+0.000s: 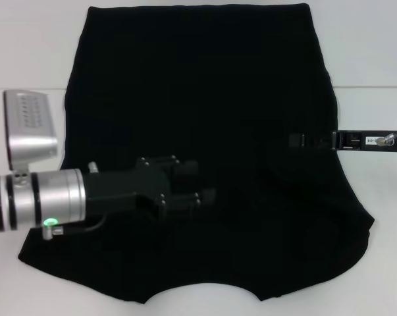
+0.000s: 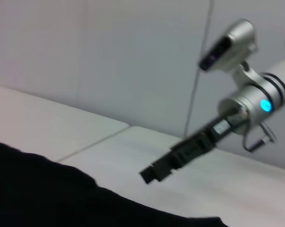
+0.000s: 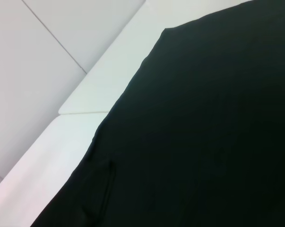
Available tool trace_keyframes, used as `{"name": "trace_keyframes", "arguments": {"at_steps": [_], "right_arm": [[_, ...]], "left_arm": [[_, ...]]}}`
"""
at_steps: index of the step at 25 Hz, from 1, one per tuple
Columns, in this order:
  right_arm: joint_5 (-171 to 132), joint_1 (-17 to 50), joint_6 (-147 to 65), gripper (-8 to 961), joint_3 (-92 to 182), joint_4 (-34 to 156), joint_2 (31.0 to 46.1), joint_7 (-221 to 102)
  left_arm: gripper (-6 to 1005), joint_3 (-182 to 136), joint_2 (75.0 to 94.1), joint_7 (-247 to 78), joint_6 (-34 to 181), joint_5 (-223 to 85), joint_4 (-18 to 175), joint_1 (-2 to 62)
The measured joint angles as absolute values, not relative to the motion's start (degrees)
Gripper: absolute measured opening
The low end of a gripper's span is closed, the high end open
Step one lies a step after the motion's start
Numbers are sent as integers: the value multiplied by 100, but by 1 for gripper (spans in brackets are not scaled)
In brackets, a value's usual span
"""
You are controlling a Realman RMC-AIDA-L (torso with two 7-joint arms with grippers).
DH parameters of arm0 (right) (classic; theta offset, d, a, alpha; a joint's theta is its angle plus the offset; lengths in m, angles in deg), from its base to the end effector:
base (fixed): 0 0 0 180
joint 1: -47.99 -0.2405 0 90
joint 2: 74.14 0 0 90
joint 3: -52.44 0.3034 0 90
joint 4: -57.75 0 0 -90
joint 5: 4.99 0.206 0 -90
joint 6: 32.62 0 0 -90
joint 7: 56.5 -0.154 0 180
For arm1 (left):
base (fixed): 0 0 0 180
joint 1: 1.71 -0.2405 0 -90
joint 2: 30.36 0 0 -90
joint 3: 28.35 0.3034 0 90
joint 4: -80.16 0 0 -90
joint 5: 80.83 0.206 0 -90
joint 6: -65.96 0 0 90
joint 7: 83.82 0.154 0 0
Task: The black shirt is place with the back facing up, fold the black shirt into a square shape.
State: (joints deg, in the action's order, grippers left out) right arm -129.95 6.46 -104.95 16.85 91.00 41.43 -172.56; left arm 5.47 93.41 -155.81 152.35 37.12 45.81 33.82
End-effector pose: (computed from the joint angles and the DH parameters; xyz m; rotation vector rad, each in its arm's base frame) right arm 0.2829 0.4342 -0.0146 -2.3756 1.3469 0.5513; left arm -0.2567 0.3645 -0.0696 -2.7293 -0.4925 -0.7671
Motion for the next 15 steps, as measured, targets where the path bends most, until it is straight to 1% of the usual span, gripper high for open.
{"name": "trace_keyframes", "arguments": {"at_steps": [4, 5, 9, 10, 12, 15], "right_arm": [[-12896, 663, -10541, 493, 1685, 9056, 4150, -17077], [-12794, 682, -10611, 540, 1685, 9048, 4174, -16948], [-12580, 719, -10712, 572, 1681, 9040, 4223, -16752], [-12457, 732, -10744, 572, 1667, 9034, 4271, -16637], [-12429, 731, -10739, 572, 1667, 9033, 4291, -16590], [-12410, 679, -10627, 572, 1663, 9031, 4370, -16524]], "left_arm": [[689, 167, 9240, -16127, 15256, 3716, 4516, 3278], [689, 85, 9209, -16271, 15272, 3730, 4467, 3228], [688, -94, 9116, -16868, 15315, 3772, 4128, 2931], [688, -101, 9101, -17019, 15316, 3784, 3997, 2813], [688, -104, 9090, -17204, 15319, 3839, 3720, 2596], [688, -136, 9095, -17349, 15334, 4066, 3390, 2378]]}}
